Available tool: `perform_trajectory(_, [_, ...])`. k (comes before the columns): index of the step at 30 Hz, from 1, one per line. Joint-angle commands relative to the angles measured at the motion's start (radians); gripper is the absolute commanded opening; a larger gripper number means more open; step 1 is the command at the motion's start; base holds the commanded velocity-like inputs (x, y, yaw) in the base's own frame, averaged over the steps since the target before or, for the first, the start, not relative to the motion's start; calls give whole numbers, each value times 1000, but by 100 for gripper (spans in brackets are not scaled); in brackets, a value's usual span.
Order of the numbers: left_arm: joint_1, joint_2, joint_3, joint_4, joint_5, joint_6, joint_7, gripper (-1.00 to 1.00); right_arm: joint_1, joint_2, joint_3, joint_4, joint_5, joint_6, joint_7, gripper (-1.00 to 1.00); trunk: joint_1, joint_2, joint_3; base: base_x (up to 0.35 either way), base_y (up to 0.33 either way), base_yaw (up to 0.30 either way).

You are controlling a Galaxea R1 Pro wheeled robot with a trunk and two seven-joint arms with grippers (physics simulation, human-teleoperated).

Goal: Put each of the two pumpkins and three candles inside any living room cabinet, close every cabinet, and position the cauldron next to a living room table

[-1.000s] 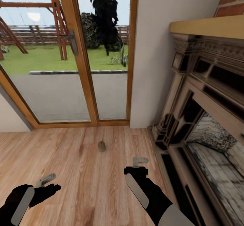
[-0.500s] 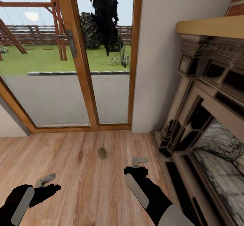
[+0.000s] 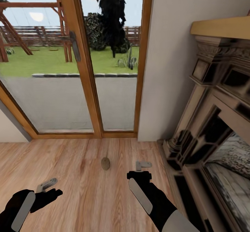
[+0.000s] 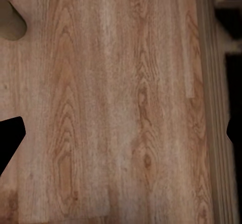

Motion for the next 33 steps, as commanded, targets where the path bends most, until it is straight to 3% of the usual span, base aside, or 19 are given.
perform_trajectory(1, [0,0,0,0,0,0,0,100,0,0,0,0,0,0,0,100,0,0,0,226,-150,3])
perform_trajectory(20, [0,0,-1,0,0,0,0,100,0,0,8,0,0,1,0,100,0,0,0,221,-42,29])
perform_trajectory(33, [0,0,0,1,0,-2,0,100,0,0,9,0,0,1,0,100,0,0,0,40,-3,20])
